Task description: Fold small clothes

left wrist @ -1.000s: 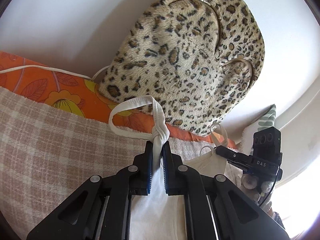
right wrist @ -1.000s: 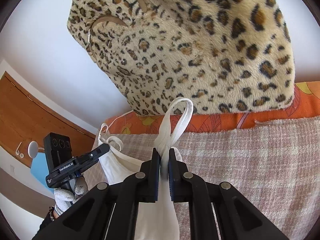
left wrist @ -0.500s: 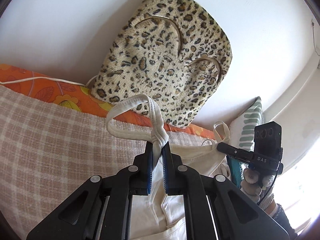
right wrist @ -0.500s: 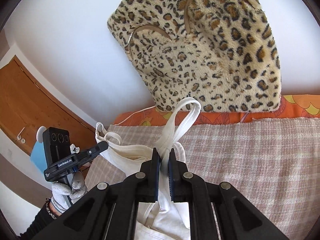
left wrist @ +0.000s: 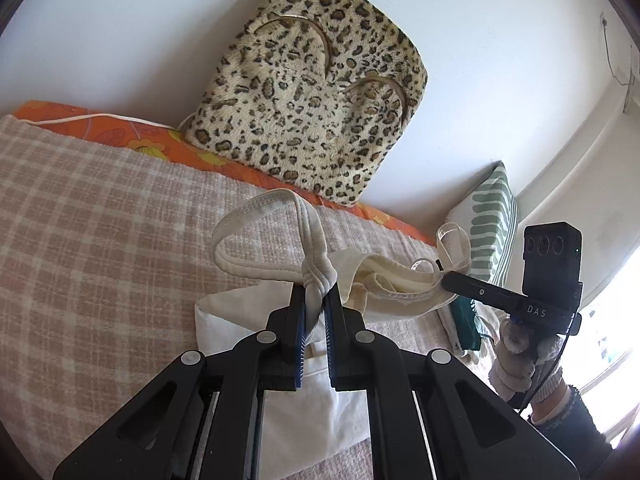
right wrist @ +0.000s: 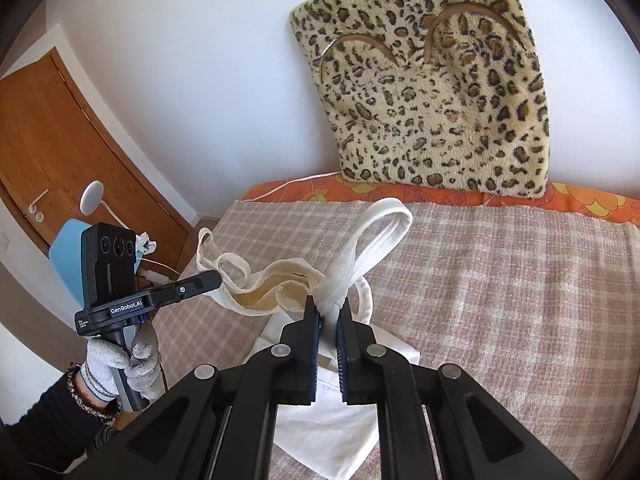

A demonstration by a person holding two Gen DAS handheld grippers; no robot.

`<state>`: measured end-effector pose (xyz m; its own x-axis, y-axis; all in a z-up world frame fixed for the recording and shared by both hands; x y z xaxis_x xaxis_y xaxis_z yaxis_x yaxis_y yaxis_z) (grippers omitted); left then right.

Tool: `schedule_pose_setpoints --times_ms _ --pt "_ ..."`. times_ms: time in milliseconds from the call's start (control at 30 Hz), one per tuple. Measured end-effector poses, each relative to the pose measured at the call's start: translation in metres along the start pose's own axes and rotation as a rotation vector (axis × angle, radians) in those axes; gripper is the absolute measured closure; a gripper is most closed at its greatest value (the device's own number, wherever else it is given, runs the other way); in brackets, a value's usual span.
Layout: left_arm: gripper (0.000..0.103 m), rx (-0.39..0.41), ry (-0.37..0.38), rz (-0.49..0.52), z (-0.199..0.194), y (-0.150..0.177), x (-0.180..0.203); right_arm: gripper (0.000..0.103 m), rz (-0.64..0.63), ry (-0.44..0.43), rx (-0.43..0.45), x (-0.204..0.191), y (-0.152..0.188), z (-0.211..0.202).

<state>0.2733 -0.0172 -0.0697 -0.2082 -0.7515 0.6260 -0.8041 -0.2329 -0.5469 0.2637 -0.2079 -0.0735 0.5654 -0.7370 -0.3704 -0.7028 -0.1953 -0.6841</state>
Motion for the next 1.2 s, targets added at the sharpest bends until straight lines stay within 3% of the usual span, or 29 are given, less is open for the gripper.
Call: schedule_pose_setpoints --times_ms 367,600,700,767,800,933,1033,1133,1200 --pt "0.096 -0.065 -0.011 -0.055 -0.008 0.072 -0.027 0.097 -0.072 0.049 -0.050 -0.025 0.073 0.002" --pt "0.096 -0.097 -0.037 -0.048 -0.011 0.098 -0.030 0.097 -0.089 0.106 -0.055 -0.021 0.099 -0.002" --pt "0.096 -0.121 -0.062 -0.039 -0.016 0.107 -0.032 0.093 -0.105 0.155 -0.049 -0.017 0.106 -0.011" --pt "0.091 -0.155 -0.098 -0.024 -0.020 0.114 -0.035 0.086 -0.121 0.171 -0.081 -0.018 0.117 -0.015" --pt "0.091 -0.166 -0.112 -0.023 -0.023 0.117 -0.037 0.076 -0.133 0.180 -0.094 -0.019 0.123 -0.018" --pt "0.091 -0.211 -0.134 0.022 -0.041 0.134 -0.036 0.075 -0.103 0.177 -0.128 -0.020 0.145 -0.039" --pt "0.091 -0.258 -0.126 0.068 -0.056 0.149 -0.025 0.073 -0.069 0.187 -0.081 -0.022 0.147 -0.059" --pt "0.091 -0.242 -0.108 0.143 -0.072 0.152 -0.005 0.073 -0.068 0.163 -0.021 -0.034 0.136 -0.073" --pt "0.091 -0.223 -0.050 0.144 -0.078 0.147 0.012 0.073 -0.057 0.128 0.017 -0.043 0.125 -0.078"
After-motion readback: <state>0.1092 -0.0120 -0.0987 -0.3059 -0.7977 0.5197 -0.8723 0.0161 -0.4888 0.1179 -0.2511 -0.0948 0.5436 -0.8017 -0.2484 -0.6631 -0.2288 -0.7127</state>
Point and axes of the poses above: each gripper's, at about its wrist camera, not at the fingertips, and z roughly the way its jaws point, x to its right, y to its underside, the point moved 10 cm from there along z, roughly the way its jaws point, and after that the axes turned 3 degrees about -z, right-handed, at the moved point
